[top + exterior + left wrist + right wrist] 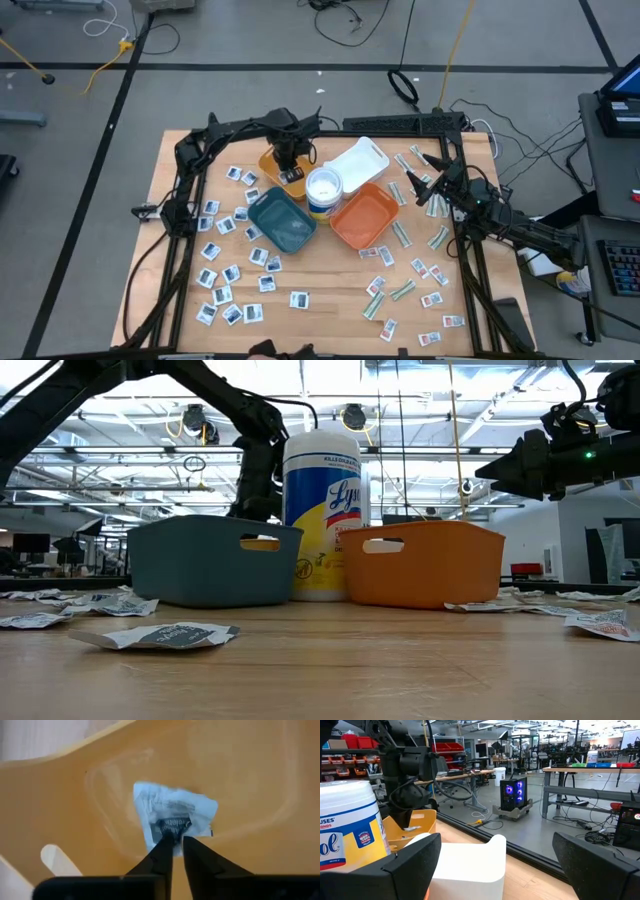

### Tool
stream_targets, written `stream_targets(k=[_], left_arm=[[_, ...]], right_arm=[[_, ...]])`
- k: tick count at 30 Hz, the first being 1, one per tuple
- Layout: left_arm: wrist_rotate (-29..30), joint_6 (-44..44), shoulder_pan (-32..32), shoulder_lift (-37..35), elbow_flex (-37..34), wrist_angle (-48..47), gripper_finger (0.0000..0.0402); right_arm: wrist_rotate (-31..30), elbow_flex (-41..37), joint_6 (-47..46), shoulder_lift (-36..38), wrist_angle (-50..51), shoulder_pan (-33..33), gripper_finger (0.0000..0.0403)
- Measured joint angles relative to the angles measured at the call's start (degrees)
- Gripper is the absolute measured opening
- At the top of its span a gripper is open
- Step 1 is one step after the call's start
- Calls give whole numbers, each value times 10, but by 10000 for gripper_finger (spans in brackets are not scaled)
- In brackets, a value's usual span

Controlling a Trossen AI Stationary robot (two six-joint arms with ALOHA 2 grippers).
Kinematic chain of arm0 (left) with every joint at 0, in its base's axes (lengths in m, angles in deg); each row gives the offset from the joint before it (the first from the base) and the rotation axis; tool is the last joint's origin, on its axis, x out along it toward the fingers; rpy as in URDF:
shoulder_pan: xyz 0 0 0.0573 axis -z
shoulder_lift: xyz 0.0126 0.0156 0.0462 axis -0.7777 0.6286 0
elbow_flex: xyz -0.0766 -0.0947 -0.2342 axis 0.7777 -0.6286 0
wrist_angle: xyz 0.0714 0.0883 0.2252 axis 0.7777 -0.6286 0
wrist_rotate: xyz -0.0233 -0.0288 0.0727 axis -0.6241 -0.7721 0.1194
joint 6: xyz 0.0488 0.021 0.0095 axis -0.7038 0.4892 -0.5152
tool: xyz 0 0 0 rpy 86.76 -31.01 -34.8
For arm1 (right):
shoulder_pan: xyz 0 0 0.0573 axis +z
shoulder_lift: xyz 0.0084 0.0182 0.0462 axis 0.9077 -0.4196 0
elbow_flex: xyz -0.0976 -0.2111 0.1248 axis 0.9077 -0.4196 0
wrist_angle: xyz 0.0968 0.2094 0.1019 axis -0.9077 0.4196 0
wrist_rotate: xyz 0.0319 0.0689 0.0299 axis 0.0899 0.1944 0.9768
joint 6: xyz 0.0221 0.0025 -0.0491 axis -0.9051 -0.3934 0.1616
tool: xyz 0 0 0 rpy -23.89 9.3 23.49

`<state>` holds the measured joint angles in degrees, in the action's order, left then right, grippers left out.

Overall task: Pick & Place First Aid Supplies
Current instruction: Put the black pad into the yellow bin

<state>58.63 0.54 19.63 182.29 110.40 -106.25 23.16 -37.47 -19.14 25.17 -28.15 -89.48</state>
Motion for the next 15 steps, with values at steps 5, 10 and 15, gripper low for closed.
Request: stream_targets(k=[5,10,15], left_arm=[[0,-2,-1,0,0,0,124],[0,-2,-4,0,0,0,204],[0,-6,-5,0,0,0,256]], right_arm=[[0,0,0,0,0,0,377],[0,0,0,0,0,0,377],[0,0,0,0,0,0,377]])
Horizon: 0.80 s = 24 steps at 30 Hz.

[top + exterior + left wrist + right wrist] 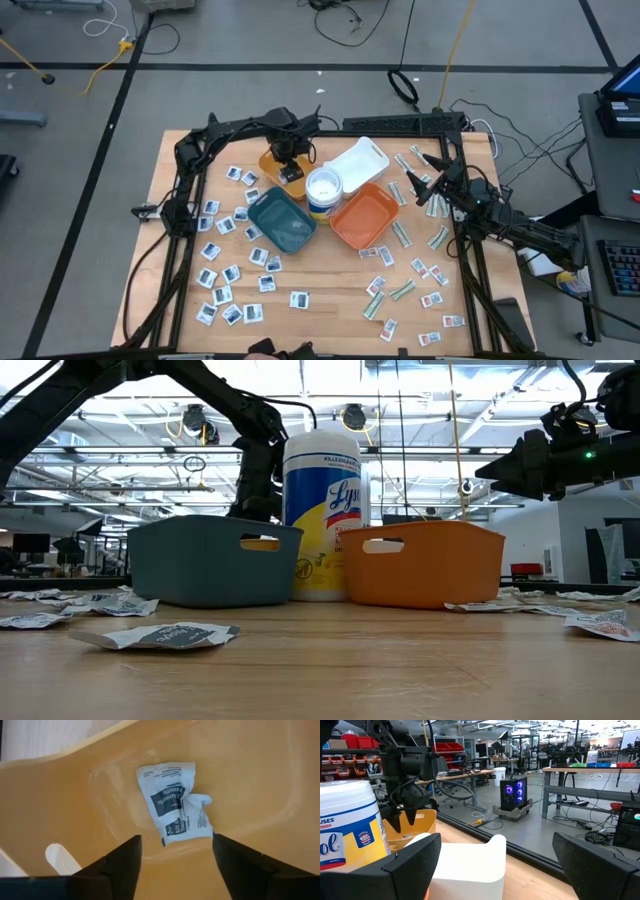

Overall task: Pick & Place First Aid Supplies
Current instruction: Put the black pad into the yellow bin

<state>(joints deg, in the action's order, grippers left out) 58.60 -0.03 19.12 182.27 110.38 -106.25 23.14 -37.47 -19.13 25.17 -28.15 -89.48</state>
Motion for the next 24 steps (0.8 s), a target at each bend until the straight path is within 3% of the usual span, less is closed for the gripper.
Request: stream_targets(k=[8,24], left_arm=[[-13,38,-10,-14,0,-1,282],[-14,208,-41,-85,0,-36,255]], right_arm=[[0,0,0,0,0,0,377],[0,0,0,0,0,0,377]])
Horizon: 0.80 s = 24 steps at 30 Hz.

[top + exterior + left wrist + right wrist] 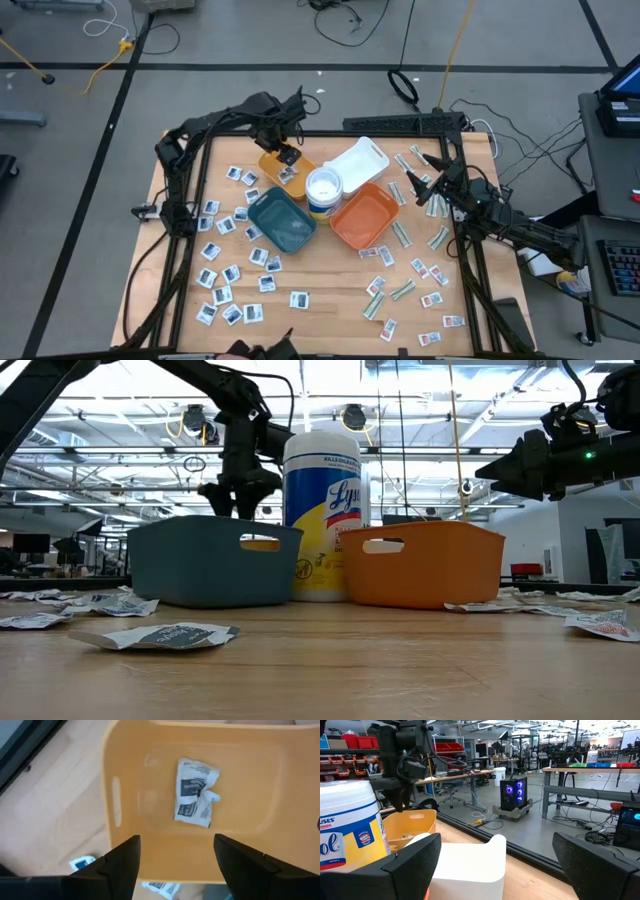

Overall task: Pick & Place First Aid Supplies
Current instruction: Put the black pad into the yellow bin

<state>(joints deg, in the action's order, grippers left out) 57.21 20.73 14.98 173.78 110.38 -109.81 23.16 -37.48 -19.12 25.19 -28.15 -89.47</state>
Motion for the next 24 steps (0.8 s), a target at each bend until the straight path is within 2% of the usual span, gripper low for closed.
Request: stream_targets(k=[6,18,24], left_arm=[[-1,26,2,-21,-30,-15,268],[-1,114,6,-176,-238,38,281],[-4,131,11,-233,-306,41,274]], right_arm=[[0,0,0,0,0,0,377],[0,0,0,0,0,0,377],[0,0,0,0,0,0,377]])
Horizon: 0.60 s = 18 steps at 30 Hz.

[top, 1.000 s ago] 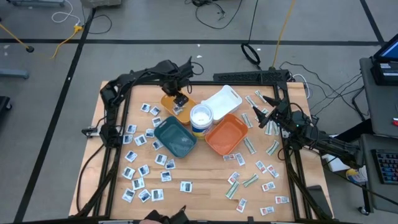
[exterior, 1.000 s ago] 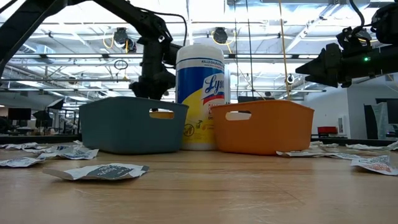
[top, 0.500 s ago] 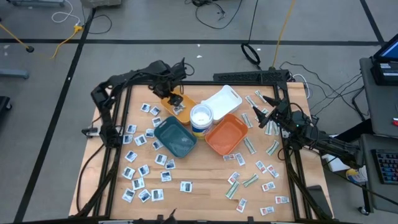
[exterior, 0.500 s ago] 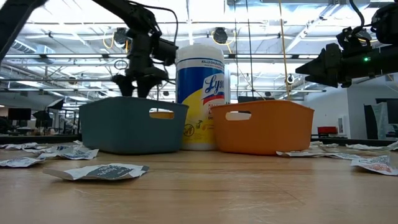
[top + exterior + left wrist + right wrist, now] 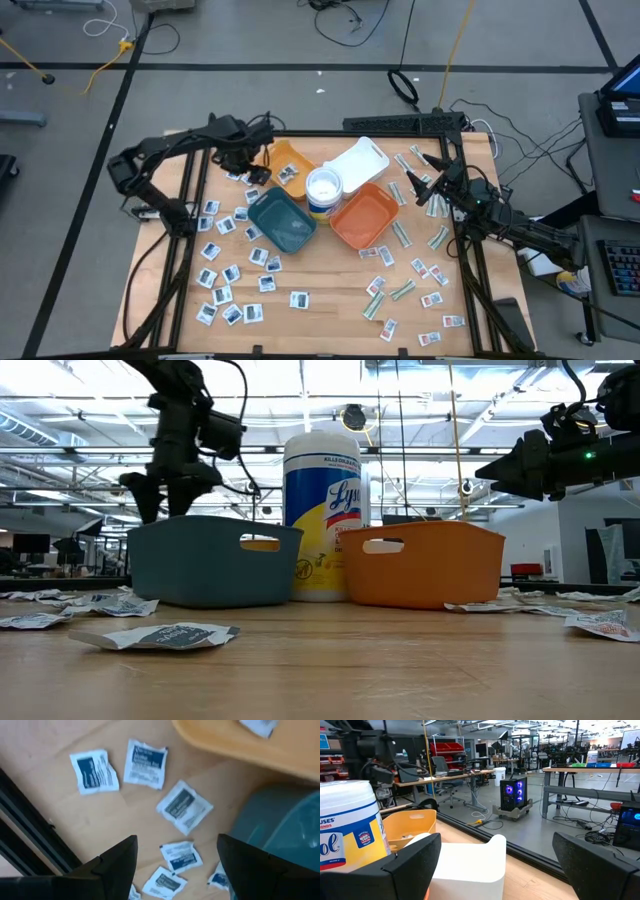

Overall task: Pick & Place First Aid Supplies
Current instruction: Put the black pad into the yellow bin

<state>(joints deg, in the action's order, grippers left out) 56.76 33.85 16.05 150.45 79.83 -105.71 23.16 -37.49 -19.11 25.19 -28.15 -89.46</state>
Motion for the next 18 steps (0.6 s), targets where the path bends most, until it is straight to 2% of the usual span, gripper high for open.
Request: stream_targets(k=[8,18], left_arm=[[-10,0,0,-26,-73,63,282],[-20,-14,-11,-26,-185,213,261]], right_arm=[[0,0,0,0,0,0,377],[0,0,0,0,0,0,377]])
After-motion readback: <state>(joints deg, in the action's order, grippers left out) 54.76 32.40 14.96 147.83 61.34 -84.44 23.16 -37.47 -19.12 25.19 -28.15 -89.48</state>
